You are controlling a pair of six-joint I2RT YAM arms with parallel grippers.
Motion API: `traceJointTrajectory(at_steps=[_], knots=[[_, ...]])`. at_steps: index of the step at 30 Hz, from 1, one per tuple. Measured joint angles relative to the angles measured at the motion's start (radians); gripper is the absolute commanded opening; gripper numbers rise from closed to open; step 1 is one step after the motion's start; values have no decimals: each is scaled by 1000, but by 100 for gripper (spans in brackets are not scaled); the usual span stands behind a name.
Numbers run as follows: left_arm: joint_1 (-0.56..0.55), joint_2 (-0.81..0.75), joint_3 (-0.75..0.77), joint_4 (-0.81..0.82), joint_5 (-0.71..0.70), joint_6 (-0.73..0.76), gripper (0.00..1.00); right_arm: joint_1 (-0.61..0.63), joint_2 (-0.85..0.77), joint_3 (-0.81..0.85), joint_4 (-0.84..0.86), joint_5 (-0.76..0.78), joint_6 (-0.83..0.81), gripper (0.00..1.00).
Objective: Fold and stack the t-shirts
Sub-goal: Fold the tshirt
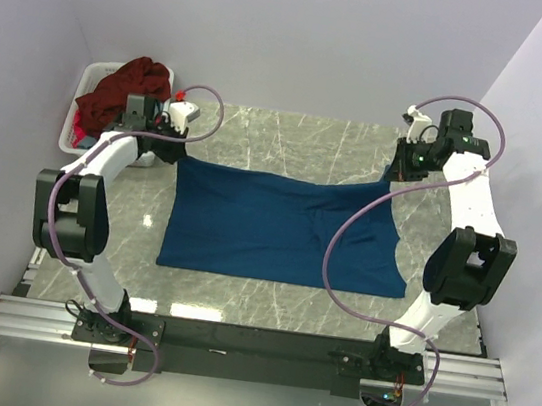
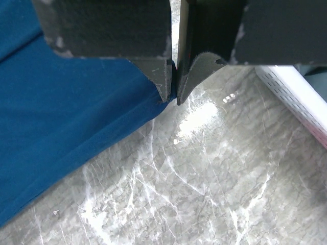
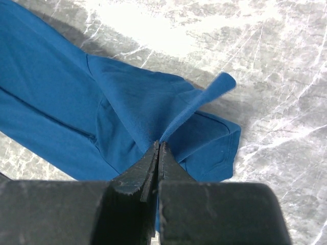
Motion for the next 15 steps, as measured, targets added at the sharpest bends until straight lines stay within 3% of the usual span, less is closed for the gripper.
traceJointTrajectory(at_steps=[7,15], knots=[[4,-34,-68,35,21,58,1,-2,-6,-8,-13,-1,-23,0],[25,-192,-221,68,84,193,1,-2,-106,-132,-19,-1,-54,0]])
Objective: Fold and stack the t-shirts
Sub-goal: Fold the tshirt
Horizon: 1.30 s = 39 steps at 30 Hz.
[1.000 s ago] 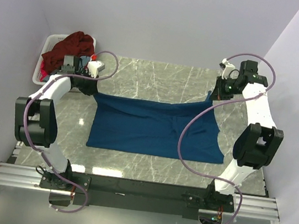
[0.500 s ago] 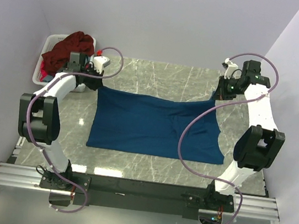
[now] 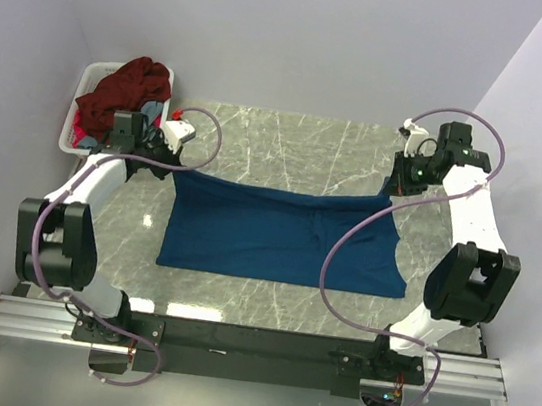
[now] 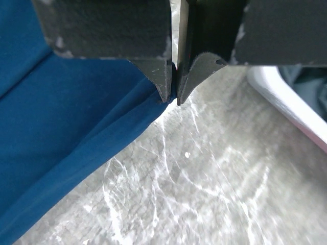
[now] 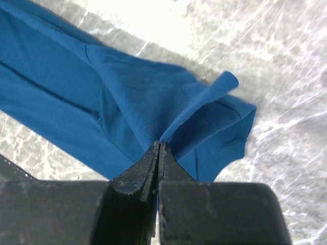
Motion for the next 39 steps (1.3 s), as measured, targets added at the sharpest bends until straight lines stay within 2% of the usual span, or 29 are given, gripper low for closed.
traceJointTrajectory(at_steps=[16,27,34,39], knots=[[0,-143,-228,8,24,306,1,-8,-121,-211,3,-3,-30,0],[0,-169,-280,-6,22,405,1,-14,-156,-426,59,5,-30,0],[1,-165,-317,-13,-6,442,1,-23,-104,-438,97,24,-34,0],[3,-165,-301,-19,-7,432,1,-38,-98,-363,68,25,-37,0]])
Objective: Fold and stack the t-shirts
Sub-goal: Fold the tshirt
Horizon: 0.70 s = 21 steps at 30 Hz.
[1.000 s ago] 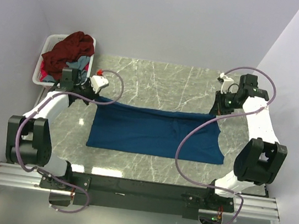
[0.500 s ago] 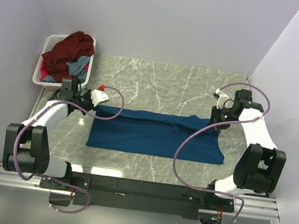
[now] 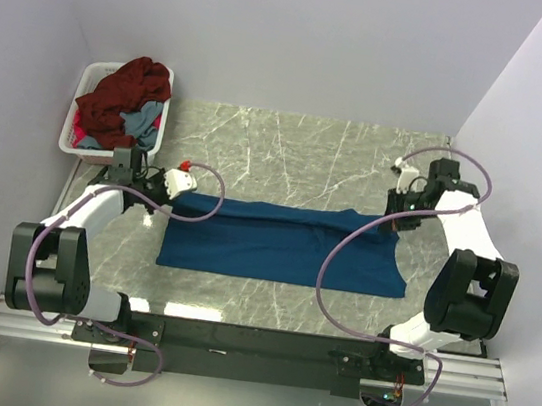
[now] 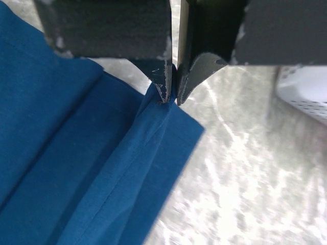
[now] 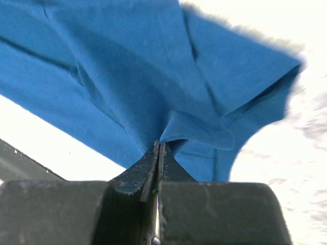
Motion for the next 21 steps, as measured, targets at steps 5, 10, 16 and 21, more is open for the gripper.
traceJointTrajectory(at_steps=[5,10,16,21], knots=[[11,0,62,-6,14,-26,1,-8,-9,86,-20,-11,-8,0],[17,-23,79,-18,33,-32,1,-8,-45,83,-61,-23,-19,0],[18,-68,56,-37,45,-5,1,-8,-98,-23,-61,-11,-39,0],[19,-42,-13,-36,37,25,6,-8,-82,-98,-45,15,-43,0]])
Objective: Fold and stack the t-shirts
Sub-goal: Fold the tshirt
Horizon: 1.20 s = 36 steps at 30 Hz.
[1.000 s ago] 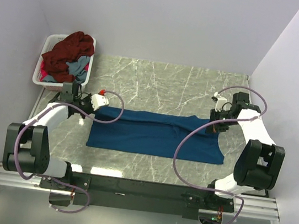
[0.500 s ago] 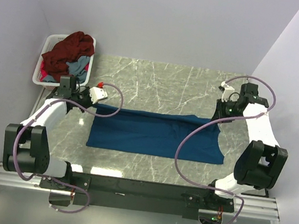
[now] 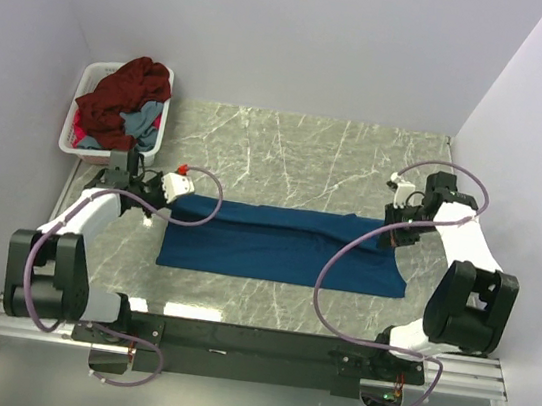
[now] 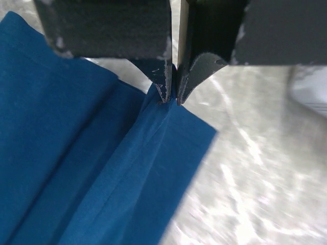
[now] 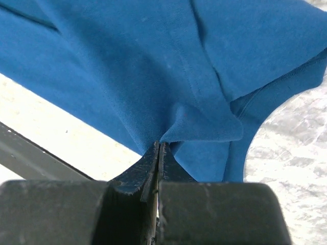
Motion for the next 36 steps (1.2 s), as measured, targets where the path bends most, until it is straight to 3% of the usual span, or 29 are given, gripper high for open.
traceJointTrajectory(at_steps=[6,10,13,18,25,36], knots=[[0,72,-27,-15,-24,59,26,0,91,-2,29,12,-16,3],[0,82,-31,-50,-48,115,41,0,111,-2,15,11,-48,20],[0,81,-31,-96,-63,159,48,0,112,-2,-28,6,-93,38],[2,58,-2,-220,-61,194,50,-4,107,7,-116,5,-161,50],[-6,40,181,-362,27,176,57,-70,89,157,-190,-34,-177,53],[-196,48,274,-220,131,-166,58,-74,210,199,-111,-79,-32,51]])
